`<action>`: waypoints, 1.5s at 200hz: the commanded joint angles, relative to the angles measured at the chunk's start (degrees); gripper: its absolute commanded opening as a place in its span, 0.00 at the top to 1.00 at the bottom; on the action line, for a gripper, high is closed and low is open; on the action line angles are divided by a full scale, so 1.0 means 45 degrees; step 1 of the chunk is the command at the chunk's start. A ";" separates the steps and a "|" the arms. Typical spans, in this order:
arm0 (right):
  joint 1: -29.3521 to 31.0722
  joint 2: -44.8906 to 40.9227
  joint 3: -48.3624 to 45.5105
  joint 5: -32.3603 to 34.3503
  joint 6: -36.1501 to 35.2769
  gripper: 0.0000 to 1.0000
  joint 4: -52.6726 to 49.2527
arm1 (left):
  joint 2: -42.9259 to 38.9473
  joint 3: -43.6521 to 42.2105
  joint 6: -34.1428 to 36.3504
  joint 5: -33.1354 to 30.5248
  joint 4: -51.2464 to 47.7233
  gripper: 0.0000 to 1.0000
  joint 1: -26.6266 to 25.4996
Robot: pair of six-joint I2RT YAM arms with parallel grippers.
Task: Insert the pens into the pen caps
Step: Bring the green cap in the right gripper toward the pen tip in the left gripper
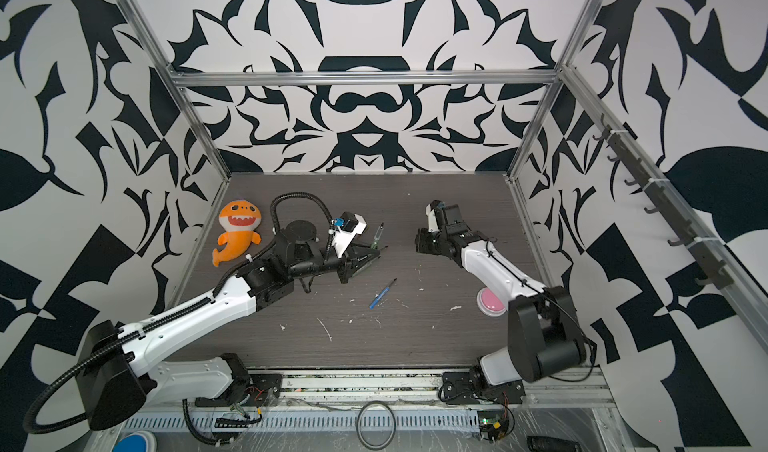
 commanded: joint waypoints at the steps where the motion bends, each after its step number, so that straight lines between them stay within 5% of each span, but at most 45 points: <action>1: 0.0582 -0.2259 -0.0775 -0.0202 0.0433 0.90 0.2709 | -0.0685 -0.0768 0.0076 -0.1683 0.1416 0.90 -0.0027; 82: 0.2226 -0.6275 -0.1501 0.0184 0.1579 0.90 0.7558 | -0.0815 -0.1111 0.0133 -0.1132 0.2082 0.91 -0.0035; 300: 0.4449 -0.5529 -0.0563 -0.0223 0.1095 0.92 0.8858 | -0.0553 -0.0751 0.0068 -0.0418 0.1564 0.91 -0.0033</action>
